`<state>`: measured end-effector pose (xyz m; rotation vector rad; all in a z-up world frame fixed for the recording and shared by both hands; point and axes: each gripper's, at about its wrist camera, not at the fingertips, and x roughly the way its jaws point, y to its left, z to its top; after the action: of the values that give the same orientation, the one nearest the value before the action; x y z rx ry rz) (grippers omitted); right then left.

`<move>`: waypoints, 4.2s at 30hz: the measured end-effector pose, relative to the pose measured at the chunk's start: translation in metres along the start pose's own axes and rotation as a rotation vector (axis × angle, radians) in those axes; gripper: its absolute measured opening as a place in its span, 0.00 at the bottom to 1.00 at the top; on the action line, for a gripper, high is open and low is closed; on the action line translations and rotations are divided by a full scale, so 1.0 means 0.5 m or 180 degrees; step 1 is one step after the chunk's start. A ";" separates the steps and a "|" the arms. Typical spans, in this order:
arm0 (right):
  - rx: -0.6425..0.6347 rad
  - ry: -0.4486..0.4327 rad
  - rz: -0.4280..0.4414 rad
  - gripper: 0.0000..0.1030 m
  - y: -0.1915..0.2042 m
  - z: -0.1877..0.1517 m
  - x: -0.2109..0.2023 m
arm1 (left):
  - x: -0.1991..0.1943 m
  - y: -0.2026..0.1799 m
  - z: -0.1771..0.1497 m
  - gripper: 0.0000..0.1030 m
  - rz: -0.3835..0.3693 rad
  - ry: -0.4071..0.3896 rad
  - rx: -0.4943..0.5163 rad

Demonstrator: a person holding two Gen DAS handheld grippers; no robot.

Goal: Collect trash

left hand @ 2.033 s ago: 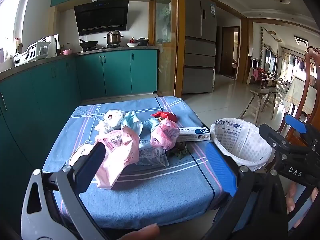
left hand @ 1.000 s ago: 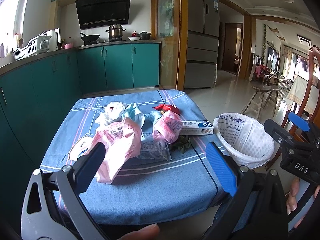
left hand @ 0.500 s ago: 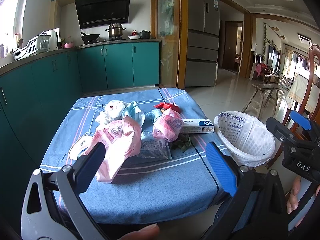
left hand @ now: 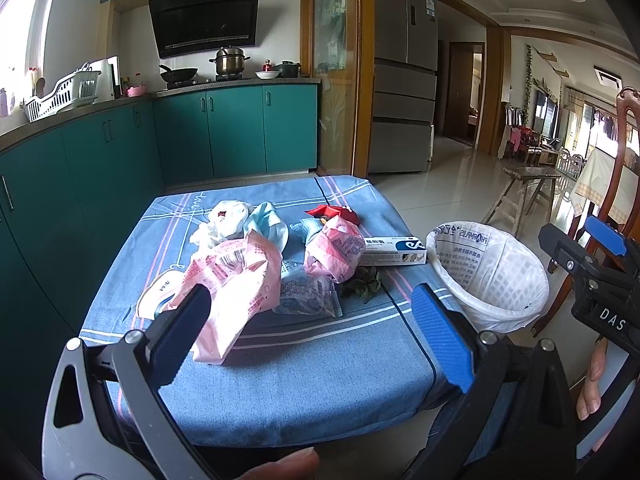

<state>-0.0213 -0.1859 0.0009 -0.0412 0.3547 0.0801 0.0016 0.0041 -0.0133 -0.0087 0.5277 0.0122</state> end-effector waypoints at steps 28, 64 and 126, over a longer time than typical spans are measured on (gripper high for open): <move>-0.0006 0.0048 -0.0019 0.98 0.000 -0.007 0.009 | 0.006 -0.002 -0.008 0.97 -0.0007 0.0082 -0.0011; 0.0164 0.1833 0.1325 0.78 0.148 0.104 0.685 | 0.552 0.302 0.210 0.83 -0.0216 0.1456 -0.0763; -0.0022 0.0720 0.0940 0.52 0.026 0.068 0.362 | 0.269 0.070 0.191 0.16 0.0525 -0.0229 -0.0050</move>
<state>0.1583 -0.1584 -0.0304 -0.0043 0.5851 0.3709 0.1656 0.0415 0.0011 0.0199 0.4551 0.1771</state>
